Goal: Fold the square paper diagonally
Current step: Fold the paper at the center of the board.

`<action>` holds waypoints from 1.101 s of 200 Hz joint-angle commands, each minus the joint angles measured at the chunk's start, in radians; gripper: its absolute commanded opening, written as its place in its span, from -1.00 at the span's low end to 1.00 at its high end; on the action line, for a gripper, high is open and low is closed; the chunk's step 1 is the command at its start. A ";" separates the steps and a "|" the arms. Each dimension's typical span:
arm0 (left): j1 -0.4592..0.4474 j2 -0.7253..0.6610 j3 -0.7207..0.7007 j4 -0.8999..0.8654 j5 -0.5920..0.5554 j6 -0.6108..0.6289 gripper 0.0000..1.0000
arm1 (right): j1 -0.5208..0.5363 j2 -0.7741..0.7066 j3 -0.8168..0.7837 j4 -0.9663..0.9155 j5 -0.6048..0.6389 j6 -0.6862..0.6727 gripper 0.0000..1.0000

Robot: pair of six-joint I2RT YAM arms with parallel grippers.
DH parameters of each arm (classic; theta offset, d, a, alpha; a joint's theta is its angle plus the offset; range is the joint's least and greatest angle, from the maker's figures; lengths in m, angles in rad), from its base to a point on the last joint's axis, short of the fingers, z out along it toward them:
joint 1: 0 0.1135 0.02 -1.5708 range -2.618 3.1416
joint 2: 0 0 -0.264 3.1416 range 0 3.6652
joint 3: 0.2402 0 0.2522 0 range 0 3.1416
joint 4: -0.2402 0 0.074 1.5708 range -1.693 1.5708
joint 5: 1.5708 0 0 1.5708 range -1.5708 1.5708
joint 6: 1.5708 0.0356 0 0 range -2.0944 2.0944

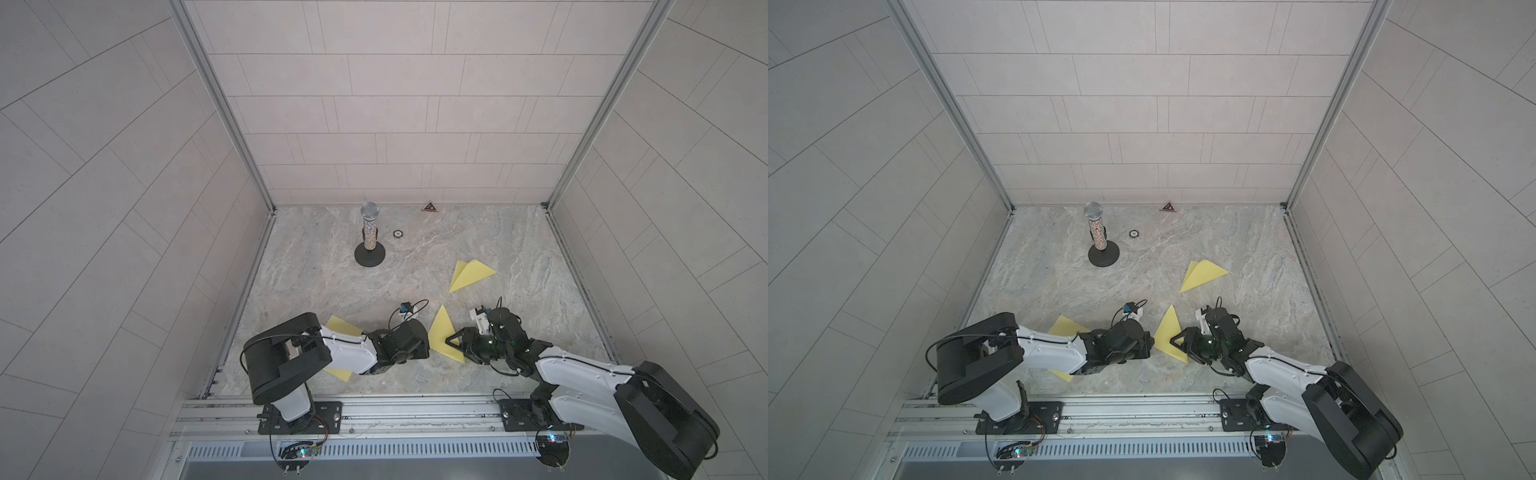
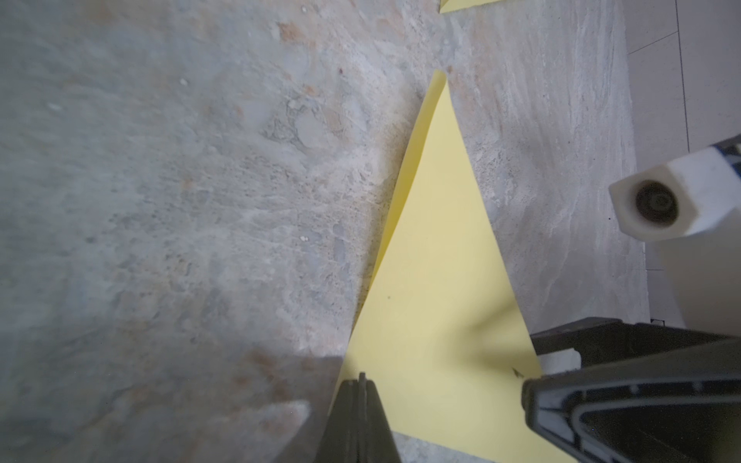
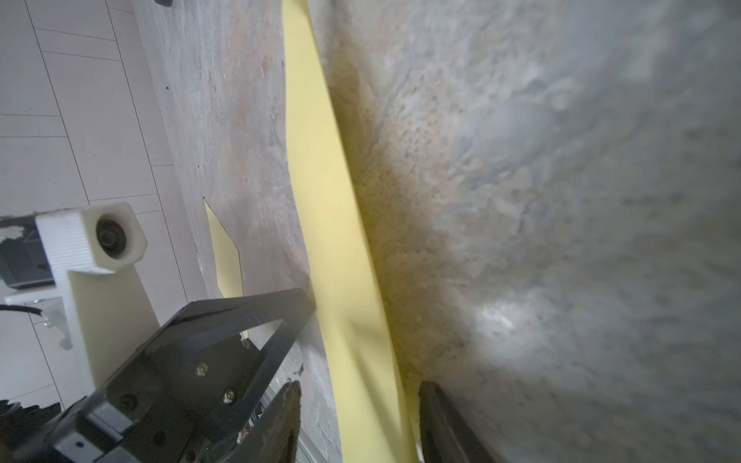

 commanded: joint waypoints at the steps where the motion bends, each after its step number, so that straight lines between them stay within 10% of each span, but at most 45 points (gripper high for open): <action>1: -0.004 0.065 -0.050 -0.197 -0.001 0.012 -1.00 | 0.023 -0.052 -0.033 -0.092 0.067 0.038 -0.09; 66: -0.004 0.062 -0.053 -0.196 0.000 0.013 -1.00 | 0.064 -0.095 -0.044 -0.054 0.085 0.093 -1.00; 100: -0.003 0.063 -0.053 -0.196 -0.002 0.013 -1.00 | 0.067 -0.102 -0.046 -0.050 0.079 0.100 -0.99; 136: -0.004 0.064 -0.054 -0.195 -0.005 0.013 -1.00 | 0.073 -0.187 -0.054 -0.130 0.099 0.113 -0.17; 220: -0.003 0.063 -0.060 -0.186 -0.003 0.012 -1.00 | 0.103 -0.484 -0.157 -0.246 0.149 0.253 -0.42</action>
